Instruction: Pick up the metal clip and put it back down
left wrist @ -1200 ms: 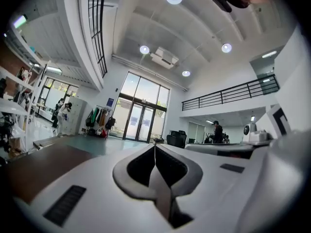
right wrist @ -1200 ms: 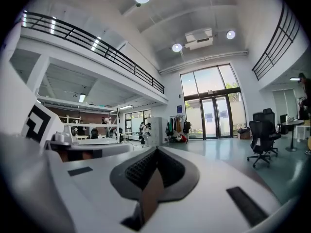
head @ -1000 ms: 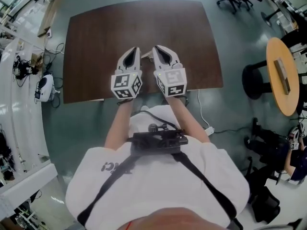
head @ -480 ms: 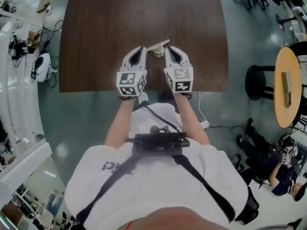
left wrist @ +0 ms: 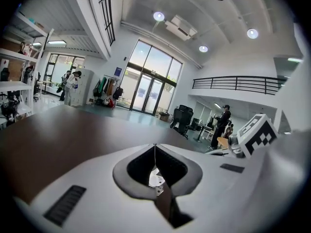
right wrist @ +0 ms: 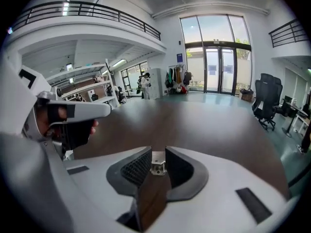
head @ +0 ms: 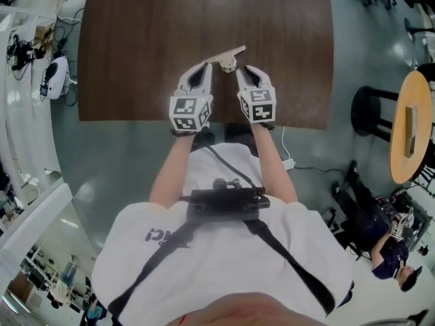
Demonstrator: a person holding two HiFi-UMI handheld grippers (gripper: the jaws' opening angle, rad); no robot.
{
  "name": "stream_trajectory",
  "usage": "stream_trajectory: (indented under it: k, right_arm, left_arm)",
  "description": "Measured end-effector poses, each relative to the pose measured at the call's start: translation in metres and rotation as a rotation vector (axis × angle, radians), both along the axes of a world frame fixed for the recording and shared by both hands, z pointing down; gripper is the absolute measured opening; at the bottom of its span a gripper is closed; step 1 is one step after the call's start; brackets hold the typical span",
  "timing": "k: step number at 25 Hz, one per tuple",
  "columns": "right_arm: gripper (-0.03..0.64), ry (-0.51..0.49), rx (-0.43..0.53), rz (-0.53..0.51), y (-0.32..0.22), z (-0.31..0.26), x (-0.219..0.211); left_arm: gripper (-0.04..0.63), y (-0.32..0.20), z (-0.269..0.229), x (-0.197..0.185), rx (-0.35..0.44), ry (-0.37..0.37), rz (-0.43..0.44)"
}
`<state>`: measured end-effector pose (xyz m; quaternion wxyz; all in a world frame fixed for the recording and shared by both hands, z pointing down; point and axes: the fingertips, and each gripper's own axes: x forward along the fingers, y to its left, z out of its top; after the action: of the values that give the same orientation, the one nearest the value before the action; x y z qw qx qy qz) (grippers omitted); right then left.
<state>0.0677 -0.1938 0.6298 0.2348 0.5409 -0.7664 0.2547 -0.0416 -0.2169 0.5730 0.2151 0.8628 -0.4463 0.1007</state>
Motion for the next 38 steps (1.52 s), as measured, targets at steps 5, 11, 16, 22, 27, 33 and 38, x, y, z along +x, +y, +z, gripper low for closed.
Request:
stream_trajectory:
  k: [5,11,16,22,27,33,38]
  right_arm:
    - [0.064,0.004,-0.088,-0.019,-0.011,0.031,-0.008]
    - [0.157,0.026,-0.149,-0.076,-0.029,0.058,-0.022]
    - [0.262,0.014,-0.21,-0.091,-0.035,0.084,-0.018]
    - [0.304,0.023,-0.258,-0.11,-0.041,0.106,-0.041]
    - [0.304,0.068,-0.234,-0.081,-0.058,0.111,-0.049]
    - [0.304,0.074,-0.259,-0.066,-0.062,0.124,-0.059]
    - [0.302,0.077,-0.236,-0.03,-0.064,0.121,-0.058]
  left_arm:
    - [0.014,-0.012,0.014,-0.015,-0.051,0.011,-0.083]
    - [0.014,-0.028,0.025,-0.032,-0.075,0.005,-0.119]
    - [0.014,-0.031,0.04,-0.036,-0.106,-0.013,-0.153]
    - [0.014,-0.03,0.05,-0.042,-0.139,-0.023,-0.17]
    - [0.014,-0.032,0.056,-0.052,-0.155,-0.029,-0.186]
    - [0.014,-0.037,0.058,-0.064,-0.161,-0.031,-0.199]
    - [0.014,-0.037,0.058,-0.064,-0.162,-0.029,-0.194]
